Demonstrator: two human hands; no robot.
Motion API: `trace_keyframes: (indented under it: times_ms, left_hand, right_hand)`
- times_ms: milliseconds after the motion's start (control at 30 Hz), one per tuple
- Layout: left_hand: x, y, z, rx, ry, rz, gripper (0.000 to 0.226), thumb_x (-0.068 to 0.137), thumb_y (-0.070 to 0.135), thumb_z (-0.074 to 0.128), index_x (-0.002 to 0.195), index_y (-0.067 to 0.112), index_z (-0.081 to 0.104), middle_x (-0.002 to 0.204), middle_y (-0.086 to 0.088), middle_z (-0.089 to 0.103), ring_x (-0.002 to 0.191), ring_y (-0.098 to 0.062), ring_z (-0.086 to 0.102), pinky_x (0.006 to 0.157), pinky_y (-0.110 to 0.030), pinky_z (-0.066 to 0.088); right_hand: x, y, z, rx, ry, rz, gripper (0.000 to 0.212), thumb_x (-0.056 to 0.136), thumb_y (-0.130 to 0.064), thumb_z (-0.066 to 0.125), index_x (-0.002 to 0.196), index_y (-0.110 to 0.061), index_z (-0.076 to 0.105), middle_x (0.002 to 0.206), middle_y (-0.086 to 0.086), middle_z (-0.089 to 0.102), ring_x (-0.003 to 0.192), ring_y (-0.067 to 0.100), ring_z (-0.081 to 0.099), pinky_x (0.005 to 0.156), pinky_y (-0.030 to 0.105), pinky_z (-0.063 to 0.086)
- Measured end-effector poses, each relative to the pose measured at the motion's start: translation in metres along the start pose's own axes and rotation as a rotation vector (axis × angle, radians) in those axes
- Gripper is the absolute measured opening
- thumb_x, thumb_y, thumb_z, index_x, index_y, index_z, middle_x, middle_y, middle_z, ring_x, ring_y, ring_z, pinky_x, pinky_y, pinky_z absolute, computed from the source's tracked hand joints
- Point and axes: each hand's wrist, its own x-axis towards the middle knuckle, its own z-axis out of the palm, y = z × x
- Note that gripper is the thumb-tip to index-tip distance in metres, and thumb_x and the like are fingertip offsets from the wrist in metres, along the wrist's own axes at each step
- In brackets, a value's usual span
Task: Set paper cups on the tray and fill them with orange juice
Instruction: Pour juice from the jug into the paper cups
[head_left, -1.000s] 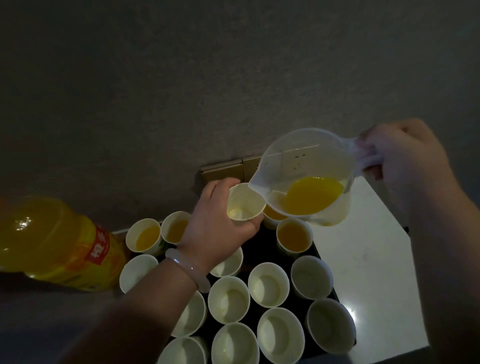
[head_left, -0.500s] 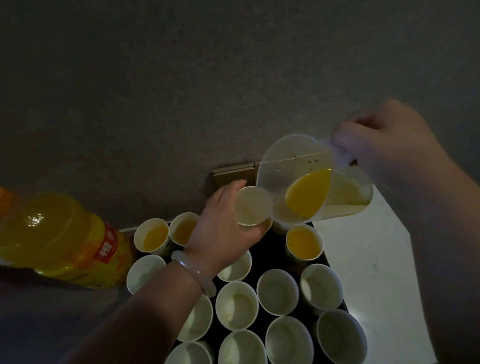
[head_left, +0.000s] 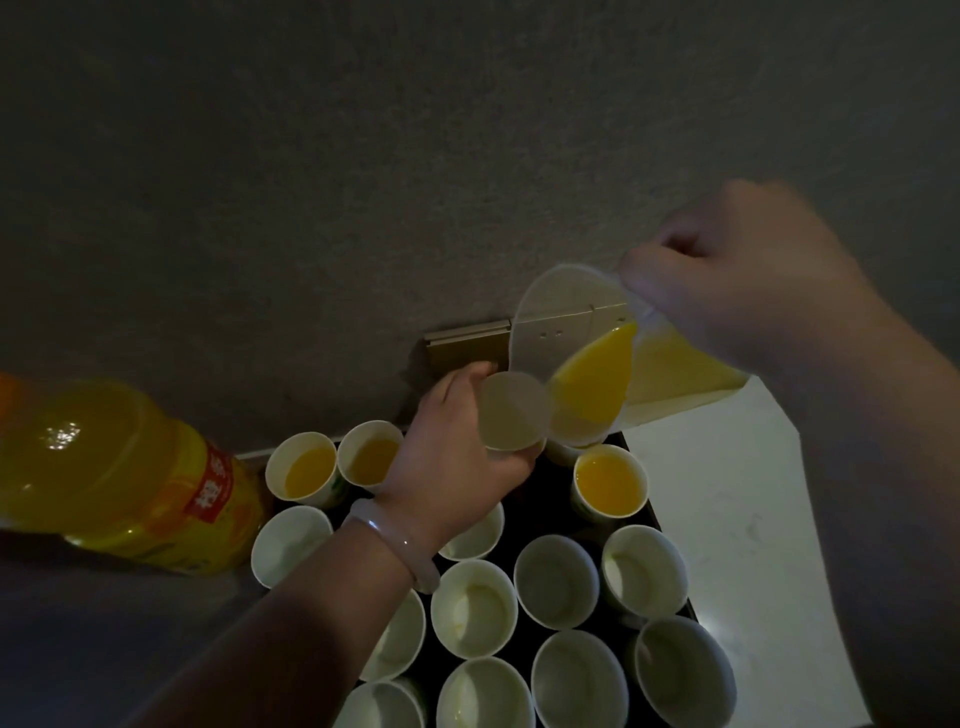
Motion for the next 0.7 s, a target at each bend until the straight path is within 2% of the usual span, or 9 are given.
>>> trace_keyframes:
  times_ms: [100,233,333,467,567,700]
  left_hand:
    - [0.001,0.001,0.001,-0.009,-0.004,0.002,0.077,0.07,0.041,0.078,0.136,0.023,0.043,0.129,0.005,0.048,0.121,-0.014,0.047,0.099,-0.03,0.043]
    - [0.002,-0.001,0.004,-0.007,0.004,0.006,0.074,0.067,0.042,0.079,0.131,0.023,0.047,0.124,0.004,0.052,0.117,-0.015,0.051,0.096,-0.033,0.046]
    - [0.002,-0.001,0.004,-0.024,-0.01,0.007,0.074,0.068,0.043,0.079,0.131,0.025,0.047,0.124,0.005,0.053,0.115,-0.014,0.051,0.095,-0.033,0.047]
    - [0.003,-0.003,0.005,-0.022,-0.007,0.017,0.071,0.066,0.045,0.079,0.128,0.026,0.049,0.121,0.006,0.055,0.113,-0.013,0.053,0.091,-0.03,0.048]
    - [0.004,-0.006,0.007,-0.012,-0.009,0.015,0.072,0.065,0.048,0.079,0.127,0.028,0.049,0.12,0.006,0.057,0.111,-0.012,0.055,0.088,-0.027,0.048]
    - [0.002,-0.006,0.006,-0.032,-0.011,0.025,0.069,0.067,0.042,0.081,0.126,0.027,0.05,0.12,0.006,0.057,0.11,-0.01,0.053,0.081,-0.015,0.04]
  right_hand:
    - [0.0,-0.003,0.001,-0.028,0.002,-0.032,0.038,0.063,-0.038,0.045,0.049,-0.003,0.041,0.049,0.006,0.022,0.047,0.02,0.02,0.045,0.027,0.015]
    - [0.001,-0.003,0.002,-0.061,-0.023,-0.066,0.043,0.068,-0.04,0.046,0.052,-0.001,0.052,0.048,0.008,0.03,0.047,0.021,0.028,0.045,0.027,0.019]
    - [0.001,-0.005,0.001,-0.081,-0.021,-0.096,0.042,0.066,-0.04,0.043,0.048,-0.003,0.045,0.046,0.006,0.025,0.045,0.021,0.024,0.045,0.025,0.016]
    - [0.001,-0.009,0.0,-0.101,-0.024,-0.124,0.039,0.067,-0.038,0.044,0.045,-0.009,0.032,0.046,0.005,0.02,0.046,0.021,0.02,0.044,0.025,0.015]
    - [0.002,-0.01,0.0,-0.114,-0.026,-0.13,0.041,0.068,-0.038,0.047,0.046,-0.006,0.034,0.045,0.005,0.02,0.046,0.022,0.02,0.043,0.025,0.015]
    - [0.001,-0.011,0.0,-0.118,-0.038,-0.154,0.044,0.074,-0.033,0.053,0.045,-0.005,0.034,0.045,0.004,0.018,0.046,0.022,0.019,0.044,0.024,0.014]
